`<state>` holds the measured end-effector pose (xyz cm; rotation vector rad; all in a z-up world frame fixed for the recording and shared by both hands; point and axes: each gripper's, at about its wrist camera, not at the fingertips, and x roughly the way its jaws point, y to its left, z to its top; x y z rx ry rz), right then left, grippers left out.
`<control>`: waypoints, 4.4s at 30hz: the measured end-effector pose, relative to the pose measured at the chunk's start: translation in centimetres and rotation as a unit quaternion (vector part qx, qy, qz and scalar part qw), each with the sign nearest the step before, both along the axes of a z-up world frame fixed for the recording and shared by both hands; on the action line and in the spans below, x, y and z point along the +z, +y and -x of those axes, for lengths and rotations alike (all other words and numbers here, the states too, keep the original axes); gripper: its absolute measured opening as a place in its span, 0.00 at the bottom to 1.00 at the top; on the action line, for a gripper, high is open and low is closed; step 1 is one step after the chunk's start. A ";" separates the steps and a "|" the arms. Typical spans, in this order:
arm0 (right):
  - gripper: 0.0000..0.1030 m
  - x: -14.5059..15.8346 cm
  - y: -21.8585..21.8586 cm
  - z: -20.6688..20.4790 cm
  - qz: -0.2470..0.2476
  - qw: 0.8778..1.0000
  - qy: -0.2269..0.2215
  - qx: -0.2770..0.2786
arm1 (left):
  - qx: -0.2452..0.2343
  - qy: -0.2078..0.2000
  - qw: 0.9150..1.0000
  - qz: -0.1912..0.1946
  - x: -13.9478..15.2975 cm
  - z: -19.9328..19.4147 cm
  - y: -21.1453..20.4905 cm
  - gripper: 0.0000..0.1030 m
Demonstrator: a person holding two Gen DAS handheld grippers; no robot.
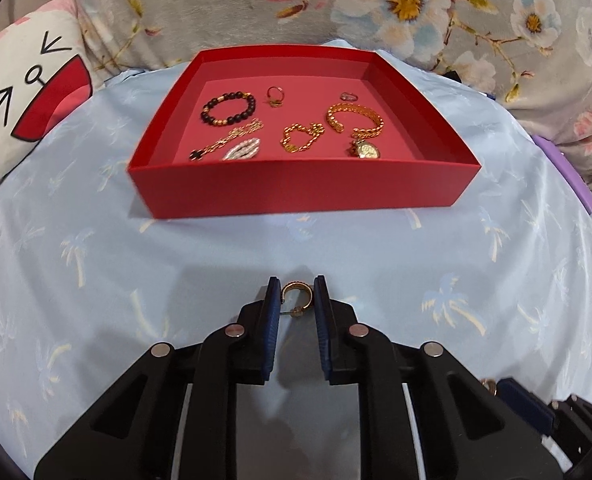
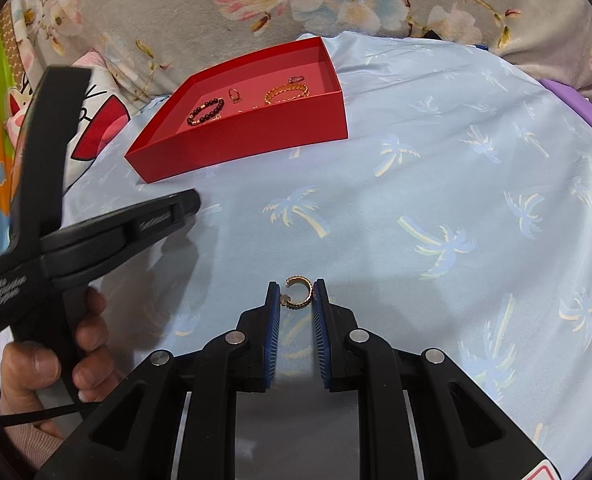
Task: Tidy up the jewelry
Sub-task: 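Carry both hoop earrings over the red box and lower them, then open both tools to drop the earrings into the box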
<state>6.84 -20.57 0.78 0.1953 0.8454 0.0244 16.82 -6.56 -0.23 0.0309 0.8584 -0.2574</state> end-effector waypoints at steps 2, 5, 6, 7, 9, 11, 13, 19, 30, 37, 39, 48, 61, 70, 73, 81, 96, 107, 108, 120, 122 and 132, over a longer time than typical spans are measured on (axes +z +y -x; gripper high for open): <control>0.15 0.0 0.0 0.1 0.000 1.000 0.000 0.000 | 0.005 0.001 1.000 0.005 0.0 0.8 1.0 0.16; 0.15 0.0 0.1 0.4 0.000 1.000 -0.003 0.003 | 0.014 0.002 1.000 0.014 0.0 2.2 2.8 0.16; 0.15 0.0 0.2 0.5 0.002 1.000 -0.004 0.004 | 0.015 0.002 1.000 0.015 0.0 2.7 3.3 0.16; 0.15 0.0 0.3 0.6 0.002 1.000 -0.004 0.005 | 0.017 0.002 1.000 0.017 0.0 3.4 3.9 0.16; 0.15 0.0 0.4 0.9 0.002 1.000 -0.004 0.007 | 0.015 0.002 1.000 0.023 0.0 4.5 4.7 0.16; 0.15 0.1 0.5 1.2 0.002 1.000 -0.005 0.010 | 0.014 0.002 1.000 0.028 0.0 5.7 5.6 0.16; 0.15 0.1 0.8 1.7 0.003 1.000 -0.004 0.013 | 0.013 0.002 0.999 0.032 0.0 6.6 6.3 0.16; 0.15 0.0 1.6 2.7 0.005 1.000 -0.003 0.021 | 0.004 0.003 0.999 0.038 -0.1 9.1 7.7 0.16; 0.15 0.1 2.0 4.3 -0.004 1.000 -0.008 0.024 | 0.008 0.003 0.999 0.041 0.4 11.3 8.1 0.16; 0.15 0.8 2.1 4.9 -0.015 0.999 -0.012 0.026 | 0.004 -0.009 0.999 0.040 2.3 11.5 7.8 0.16; 0.15 1.3 2.2 4.8 -0.011 0.999 -0.016 0.027 | 0.005 -0.013 0.999 0.037 2.7 11.2 7.7 0.16; 0.15 3.7 2.0 3.2 -0.008 0.999 -0.043 0.031 | 0.015 -0.027 0.999 0.028 4.7 9.2 7.2 0.16; 0.15 7.5 1.4 -1.4 -0.004 0.996 -0.084 0.040 | 0.009 -0.063 0.998 0.019 8.1 4.8 5.4 0.16; 0.15 10.1 0.1 -7.3 -0.006 0.994 -0.102 0.044 | 0.017 -0.088 0.996 0.017 10.7 -0.2 4.5 0.16; 0.15 10.8 0.1 -9.5 0.000 0.993 -0.106 0.045 | 0.020 -0.091 0.995 0.015 11.1 -2.0 4.4 0.16; 0.15 12.1 -0.9 -15.9 -0.020 0.993 -0.104 0.045 | 0.028 -0.090 0.995 0.009 11.5 -7.7 3.3 0.16; 0.15 11.0 -1.2 -23.7 -0.015 0.996 -0.081 0.044 | 0.034 -0.091 0.995 -0.010 10.7 -14.1 1.5 0.16; 0.15 9.5 -1.3 -26.1 -0.003 0.997 -0.068 0.046 | 0.035 -0.085 0.996 -0.015 9.5 -16.2 0.9 0.16; 0.15 9.4 -1.2 -26.3 -0.002 0.997 -0.067 0.046 | 0.035 -0.085 0.996 -0.015 9.4 -16.4 0.9 0.16; 0.15 8.3 -0.6 -28.0 0.011 0.997 -0.057 0.052 | 0.038 -0.078 0.996 -0.017 8.4 -18.4 0.7 0.16; 0.15 8.1 -0.5 -28.2 0.012 0.997 -0.055 0.052 | 0.038 -0.076 0.996 -0.016 8.2 -18.7 0.6 0.16; 0.15 7.1 -0.2 -28.8 0.018 0.997 -0.048 0.053 | 0.036 -0.073 0.997 -0.016 7.5 -19.3 0.3 0.16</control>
